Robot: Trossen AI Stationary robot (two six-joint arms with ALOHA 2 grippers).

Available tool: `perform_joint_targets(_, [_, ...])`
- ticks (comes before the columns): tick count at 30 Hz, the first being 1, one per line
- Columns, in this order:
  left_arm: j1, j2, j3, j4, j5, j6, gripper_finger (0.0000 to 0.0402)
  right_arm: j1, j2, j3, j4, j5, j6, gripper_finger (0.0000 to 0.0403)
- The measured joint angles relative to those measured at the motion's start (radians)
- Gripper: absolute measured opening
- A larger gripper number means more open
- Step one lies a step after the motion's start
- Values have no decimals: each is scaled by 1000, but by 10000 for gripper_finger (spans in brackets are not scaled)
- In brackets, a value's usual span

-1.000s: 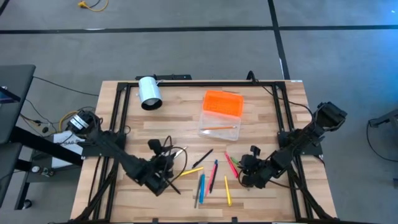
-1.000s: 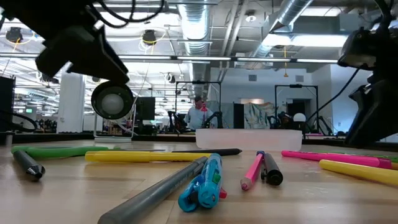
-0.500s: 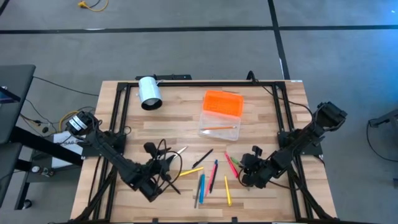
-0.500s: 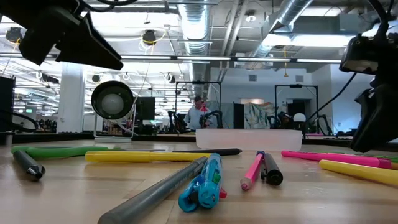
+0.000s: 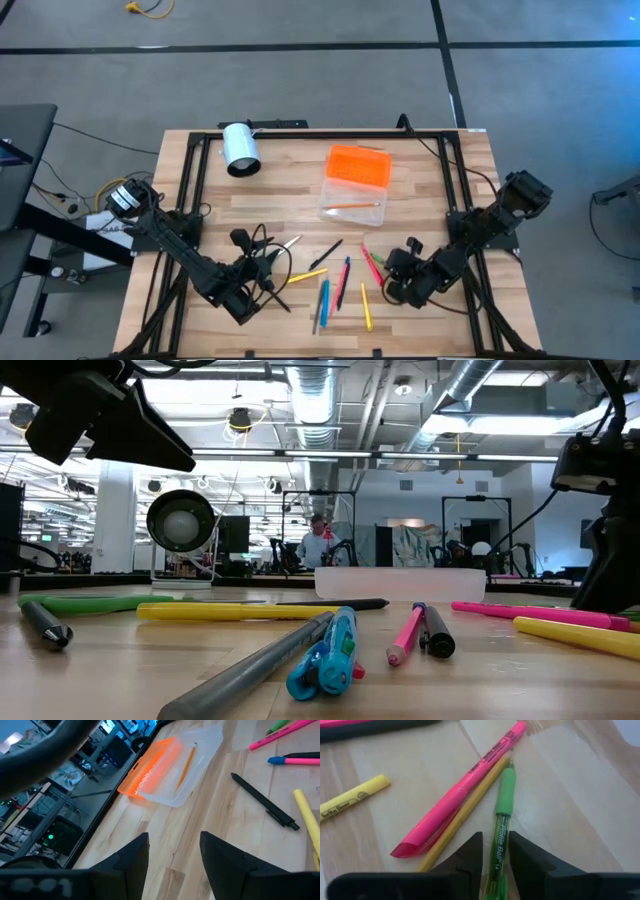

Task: Pick & place school supplies into a supply box
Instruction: Put the green pen into the supply box

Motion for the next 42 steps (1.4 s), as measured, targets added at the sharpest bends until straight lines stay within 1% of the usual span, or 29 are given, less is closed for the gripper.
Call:
perform_joint_targets(3, [0,0,0,-1,-12,0,169,7,0,0,-25,-12,16,29])
perform_joint_targets(5, [0,0,0,-3,-14,0,169,7,0,1,-27,-12,14,13])
perform_joint_targets(9, [0,0,0,-6,-16,0,169,6,0,1,-27,-14,14,19])
perform_joint_targets(12, [0,0,0,-9,-16,0,169,6,0,1,-30,-2,8,8])
perform_joint_targets(15, [0,0,0,-10,-17,0,169,6,2,16,-66,1,-8,8])
perform_joint_targets(24, [0,0,0,-10,-17,-7,169,6,12,86,-289,11,-62,3])
perform_joint_targets(29, [0,0,0,-10,-17,-8,169,5,18,116,-430,68,-65,1])
perform_joint_targets(36, [0,0,-9,-2,-18,-10,169,5,15,167,-505,211,-65,1])
perform_joint_targets(42, [0,1,-74,1,-17,-99,169,-12,13,230,-632,319,-75,1])
